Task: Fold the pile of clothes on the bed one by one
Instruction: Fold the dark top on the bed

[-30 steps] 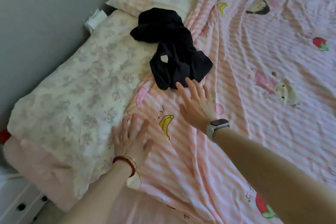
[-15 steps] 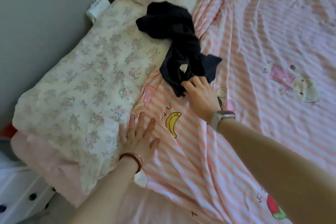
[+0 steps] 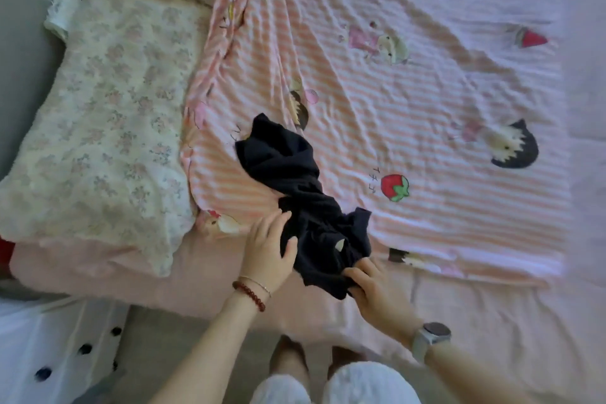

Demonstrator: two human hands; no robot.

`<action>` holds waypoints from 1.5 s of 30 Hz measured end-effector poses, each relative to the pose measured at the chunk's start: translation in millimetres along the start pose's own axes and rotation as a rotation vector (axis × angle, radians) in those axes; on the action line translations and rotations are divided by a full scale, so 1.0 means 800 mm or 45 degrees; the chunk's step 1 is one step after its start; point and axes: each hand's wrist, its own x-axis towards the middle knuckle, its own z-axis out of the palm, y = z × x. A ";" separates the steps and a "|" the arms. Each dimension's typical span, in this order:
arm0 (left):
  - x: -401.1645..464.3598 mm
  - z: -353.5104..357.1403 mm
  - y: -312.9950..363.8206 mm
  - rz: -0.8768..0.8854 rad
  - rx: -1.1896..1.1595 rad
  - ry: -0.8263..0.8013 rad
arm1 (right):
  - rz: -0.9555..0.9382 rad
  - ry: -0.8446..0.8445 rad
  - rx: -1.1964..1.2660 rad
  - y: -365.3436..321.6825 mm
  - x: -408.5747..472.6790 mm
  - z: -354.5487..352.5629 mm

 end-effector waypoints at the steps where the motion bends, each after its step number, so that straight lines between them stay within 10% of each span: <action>1: -0.008 0.012 0.008 0.087 0.068 -0.078 | 0.015 0.033 -0.032 0.004 -0.023 -0.001; 10: -0.016 0.083 0.107 0.323 0.190 -0.588 | 0.689 0.476 -0.138 0.029 -0.157 -0.097; 15: -0.020 0.108 0.141 0.454 0.145 -0.803 | 1.096 0.658 0.803 0.037 -0.175 -0.119; 23: -0.017 0.146 0.237 0.762 0.014 -0.632 | 0.829 0.603 1.109 0.061 -0.166 -0.166; 27: -0.007 0.147 0.298 0.411 -0.205 -0.640 | 0.897 0.776 1.147 0.106 -0.172 -0.194; 34: 0.025 0.105 0.396 0.031 -0.823 -0.573 | 0.622 0.314 1.245 0.146 -0.154 -0.242; 42: 0.040 0.047 0.414 -0.055 -0.862 -0.229 | 0.744 0.837 0.678 0.146 -0.107 -0.324; 45: 0.018 0.045 0.421 0.217 -0.576 -0.389 | 0.624 0.586 1.182 0.109 -0.094 -0.359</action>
